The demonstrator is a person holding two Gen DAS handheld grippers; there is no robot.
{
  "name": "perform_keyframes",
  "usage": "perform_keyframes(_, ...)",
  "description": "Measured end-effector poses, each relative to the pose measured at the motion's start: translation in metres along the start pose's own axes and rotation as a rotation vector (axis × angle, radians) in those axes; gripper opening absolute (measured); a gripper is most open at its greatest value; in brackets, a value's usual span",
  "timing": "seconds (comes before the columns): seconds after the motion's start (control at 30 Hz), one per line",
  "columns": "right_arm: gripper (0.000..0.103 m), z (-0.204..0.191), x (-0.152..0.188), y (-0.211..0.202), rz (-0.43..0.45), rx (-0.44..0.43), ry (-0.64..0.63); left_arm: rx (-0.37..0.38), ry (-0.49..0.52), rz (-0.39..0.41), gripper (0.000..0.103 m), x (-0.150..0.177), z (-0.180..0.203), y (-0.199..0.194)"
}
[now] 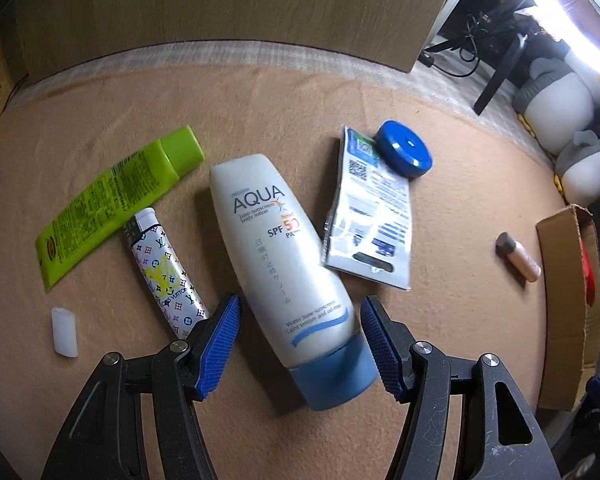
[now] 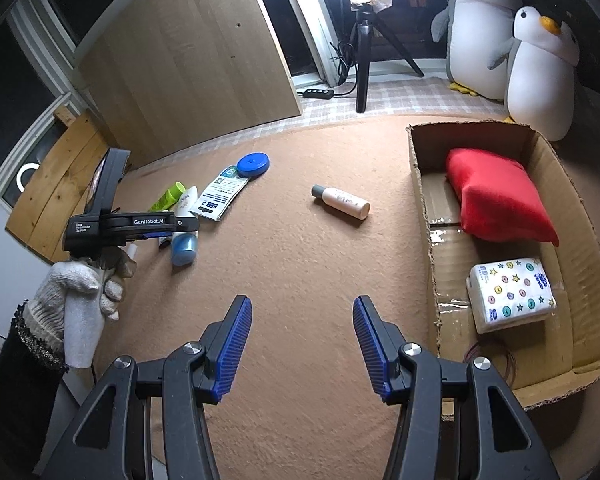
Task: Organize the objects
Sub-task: 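Close the left gripper on the sunscreen tube's blue cap end, then close the right gripper on the sunscreen tube while the left gripper opens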
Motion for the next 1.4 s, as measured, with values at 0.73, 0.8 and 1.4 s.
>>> perform_keyframes(0.73, 0.049, -0.012, 0.004, 0.008, -0.030, -0.039, -0.039, 0.130, -0.003, -0.027, 0.047, 0.081, 0.019, -0.018)
perform_keyframes(0.8, 0.049, -0.015, 0.004, 0.011, -0.037, -0.045, -0.045, 0.154, -0.005, -0.032, 0.047, 0.097, 0.027, -0.019)
perform_keyframes(1.4, 0.051, -0.038, 0.025, 0.040, -0.136, -0.137, -0.079, 0.247, 0.089, -0.039, 0.079, 0.158, 0.081, -0.038)
Point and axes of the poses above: each gripper's, at about its wrist camera, not at the fingertips, and y roughly the way its jaws point, z to its right, x to its underside, the point moved 10 cm from there along y, roughly the way its jaws point, and after that the axes turned 8 degrees about -y, right-handed, at the moved point
